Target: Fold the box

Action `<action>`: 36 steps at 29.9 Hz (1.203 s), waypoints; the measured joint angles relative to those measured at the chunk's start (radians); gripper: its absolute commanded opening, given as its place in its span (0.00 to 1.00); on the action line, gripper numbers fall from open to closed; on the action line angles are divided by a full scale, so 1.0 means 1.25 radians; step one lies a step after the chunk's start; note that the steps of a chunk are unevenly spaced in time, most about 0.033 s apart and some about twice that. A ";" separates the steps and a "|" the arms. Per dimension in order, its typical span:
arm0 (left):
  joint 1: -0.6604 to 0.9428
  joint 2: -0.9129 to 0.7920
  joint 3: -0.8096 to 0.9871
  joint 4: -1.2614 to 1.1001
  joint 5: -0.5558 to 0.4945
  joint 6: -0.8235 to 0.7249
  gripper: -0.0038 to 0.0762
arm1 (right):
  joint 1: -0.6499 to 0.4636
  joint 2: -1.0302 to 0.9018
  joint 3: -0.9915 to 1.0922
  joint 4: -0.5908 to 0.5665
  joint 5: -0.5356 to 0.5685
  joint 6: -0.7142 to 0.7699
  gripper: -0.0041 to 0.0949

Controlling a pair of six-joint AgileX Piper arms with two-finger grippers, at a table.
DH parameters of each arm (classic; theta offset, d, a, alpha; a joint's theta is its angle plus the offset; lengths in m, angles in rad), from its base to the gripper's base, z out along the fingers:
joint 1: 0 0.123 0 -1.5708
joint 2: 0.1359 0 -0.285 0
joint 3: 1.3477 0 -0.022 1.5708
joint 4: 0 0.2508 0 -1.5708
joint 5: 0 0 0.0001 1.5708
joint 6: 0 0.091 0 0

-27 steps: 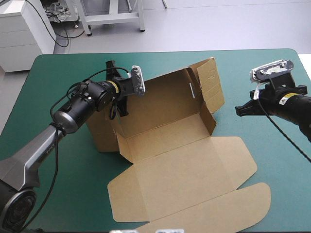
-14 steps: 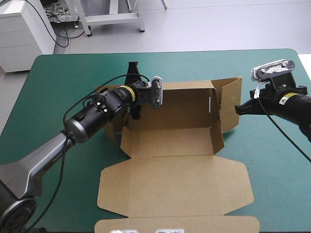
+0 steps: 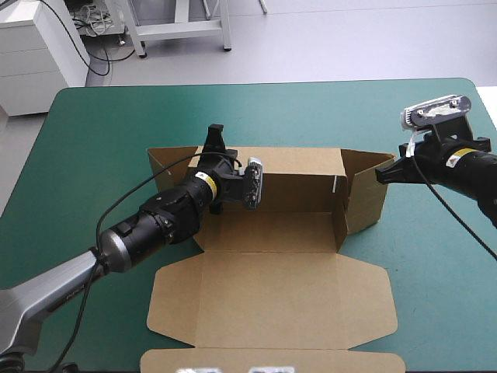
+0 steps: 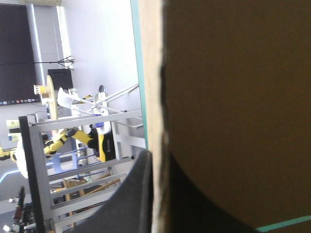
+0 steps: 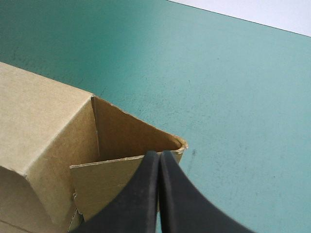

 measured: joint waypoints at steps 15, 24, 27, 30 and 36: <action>-0.083 -0.011 0.100 0.345 0.096 -0.396 0.04 | 0.000 0.000 0.000 0.000 0.000 0.001 0.13; -0.085 -0.013 0.106 0.357 0.095 -0.429 0.04 | 0.000 0.000 -0.069 -0.001 0.036 0.001 0.76; -0.085 -0.013 0.106 0.357 0.095 -0.429 0.04 | 0.000 0.002 -0.101 -0.002 0.037 0.001 0.84; -0.085 -0.013 0.106 0.357 0.094 -0.430 0.04 | 0.000 0.017 -0.137 -0.003 0.037 0.001 0.84; -0.085 -0.013 0.106 0.357 0.094 -0.430 0.04 | 0.000 0.092 -0.223 -0.004 0.039 0.024 0.84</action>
